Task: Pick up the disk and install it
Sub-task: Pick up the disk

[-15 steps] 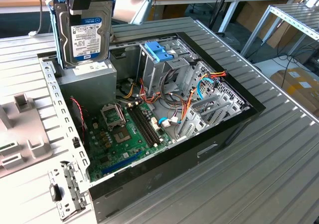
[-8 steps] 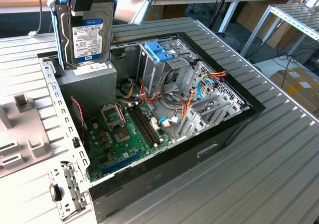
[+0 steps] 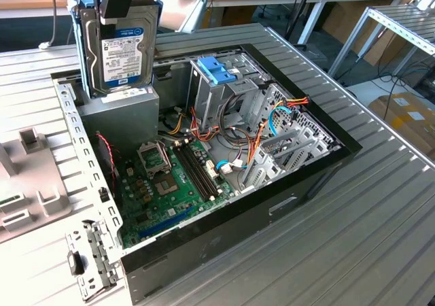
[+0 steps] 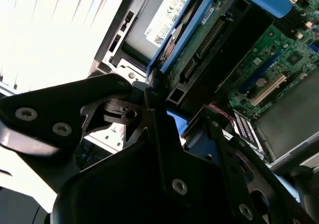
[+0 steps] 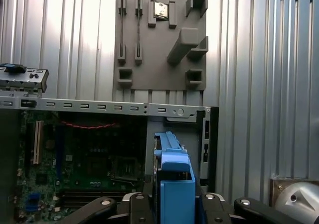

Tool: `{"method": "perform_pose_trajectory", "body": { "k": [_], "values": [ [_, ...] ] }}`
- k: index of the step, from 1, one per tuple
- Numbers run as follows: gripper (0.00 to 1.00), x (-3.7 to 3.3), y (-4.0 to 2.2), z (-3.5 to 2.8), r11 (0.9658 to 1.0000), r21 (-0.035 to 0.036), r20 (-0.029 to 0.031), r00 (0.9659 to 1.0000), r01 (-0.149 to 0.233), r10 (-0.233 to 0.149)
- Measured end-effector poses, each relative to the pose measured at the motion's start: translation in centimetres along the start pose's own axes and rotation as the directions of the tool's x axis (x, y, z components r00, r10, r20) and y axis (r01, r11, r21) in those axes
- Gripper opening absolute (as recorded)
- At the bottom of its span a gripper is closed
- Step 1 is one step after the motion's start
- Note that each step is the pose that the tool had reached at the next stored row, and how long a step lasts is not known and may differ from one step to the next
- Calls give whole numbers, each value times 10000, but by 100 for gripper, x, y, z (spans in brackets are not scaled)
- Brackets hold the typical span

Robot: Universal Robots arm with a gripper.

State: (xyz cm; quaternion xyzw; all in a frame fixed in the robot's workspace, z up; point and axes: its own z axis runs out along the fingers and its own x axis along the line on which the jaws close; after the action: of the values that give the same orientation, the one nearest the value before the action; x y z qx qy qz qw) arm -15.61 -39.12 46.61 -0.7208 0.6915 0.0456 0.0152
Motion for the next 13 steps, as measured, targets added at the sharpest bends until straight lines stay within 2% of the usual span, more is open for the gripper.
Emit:
{"method": "perform_pose_trajectory", "body": {
  "k": [13],
  "values": [
    [37,107,-31,-7,10000,0,0,10000,0,0]
  ]
}}
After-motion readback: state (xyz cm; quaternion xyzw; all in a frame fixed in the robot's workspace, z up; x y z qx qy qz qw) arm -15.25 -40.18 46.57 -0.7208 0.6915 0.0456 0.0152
